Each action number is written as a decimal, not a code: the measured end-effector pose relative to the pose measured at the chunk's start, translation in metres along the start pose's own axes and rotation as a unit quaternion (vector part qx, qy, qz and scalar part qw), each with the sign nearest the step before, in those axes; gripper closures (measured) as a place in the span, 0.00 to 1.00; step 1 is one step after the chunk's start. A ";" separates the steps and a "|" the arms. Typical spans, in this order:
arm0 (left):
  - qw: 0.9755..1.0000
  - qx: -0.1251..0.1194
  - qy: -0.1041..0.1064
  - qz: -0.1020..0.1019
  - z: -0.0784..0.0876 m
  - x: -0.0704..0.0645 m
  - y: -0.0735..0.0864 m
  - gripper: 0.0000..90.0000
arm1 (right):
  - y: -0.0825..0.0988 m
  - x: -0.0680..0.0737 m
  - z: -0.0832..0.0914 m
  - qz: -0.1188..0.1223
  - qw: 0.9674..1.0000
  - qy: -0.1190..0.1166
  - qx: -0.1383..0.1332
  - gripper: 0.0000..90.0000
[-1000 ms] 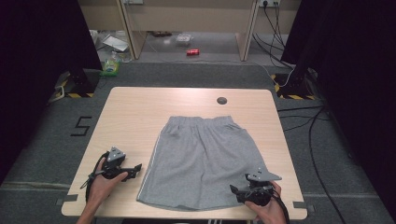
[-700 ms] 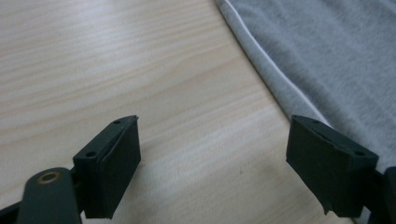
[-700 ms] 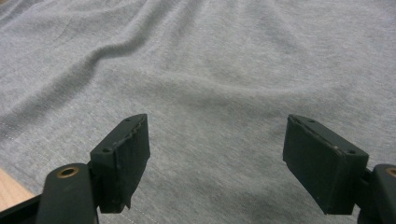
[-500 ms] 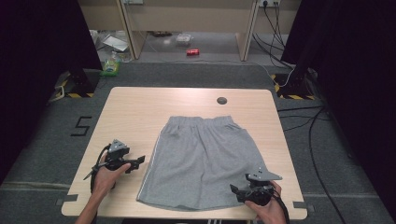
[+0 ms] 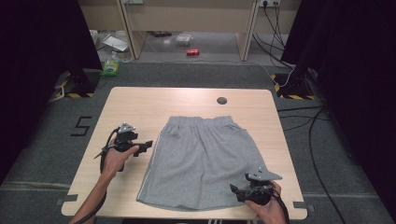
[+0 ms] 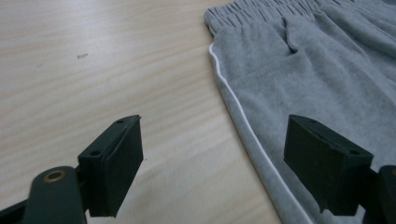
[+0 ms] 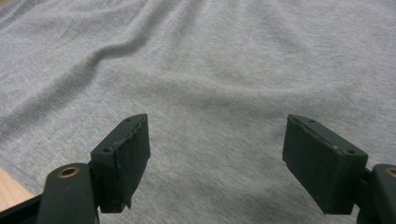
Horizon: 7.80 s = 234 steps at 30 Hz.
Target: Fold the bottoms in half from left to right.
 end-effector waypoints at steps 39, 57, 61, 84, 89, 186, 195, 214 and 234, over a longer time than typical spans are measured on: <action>0.998 0.057 -0.013 0.029 -0.105 -0.005 -0.074 0.55 | 0.000 0.004 -0.002 0.013 1.000 -0.010 0.005 0.28; 0.995 0.093 -0.013 0.020 -0.120 -0.013 -0.077 0.80 | 0.001 0.008 -0.003 0.017 1.000 -0.016 0.006 0.28; 0.995 0.102 -0.021 -0.001 -0.120 -0.016 -0.079 0.83 | -0.001 0.012 -0.005 0.021 1.000 -0.018 0.003 0.28; 0.995 0.097 -0.027 -0.020 -0.122 -0.018 -0.079 0.86 | -0.038 0.149 -0.080 0.133 0.983 -0.127 0.012 0.30; 0.995 0.095 -0.024 -0.017 -0.121 -0.017 -0.078 0.86 | -0.043 0.178 -0.091 0.152 0.977 -0.148 0.012 0.31; 0.998 0.061 0.003 -0.008 -0.103 -0.069 -0.175 0.92 | -0.067 0.105 0.022 0.065 0.980 -0.154 -0.108 0.96; 0.998 0.054 0.018 -0.012 -0.120 -0.105 -0.194 0.92 | -0.056 0.071 0.050 0.029 0.982 -0.130 -0.135 0.96; 0.998 0.044 0.049 -0.019 -0.153 -0.165 -0.223 0.92 | -0.026 0.020 0.087 -0.028 0.982 -0.080 -0.167 0.96; 0.996 0.052 0.066 -0.005 -0.197 -0.204 -0.217 0.87 | 0.000 -0.015 0.094 -0.068 0.982 -0.046 -0.167 0.95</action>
Point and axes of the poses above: each handheld gripper's, and its own axes: z roughly backward along the jaws, y roughly out of its underside, x roughly to its left, the point moved 4 cm from there along -z, roughly forward along the jaws, and after that the axes turned 8 degrees about -z, right-handed, at the moved point
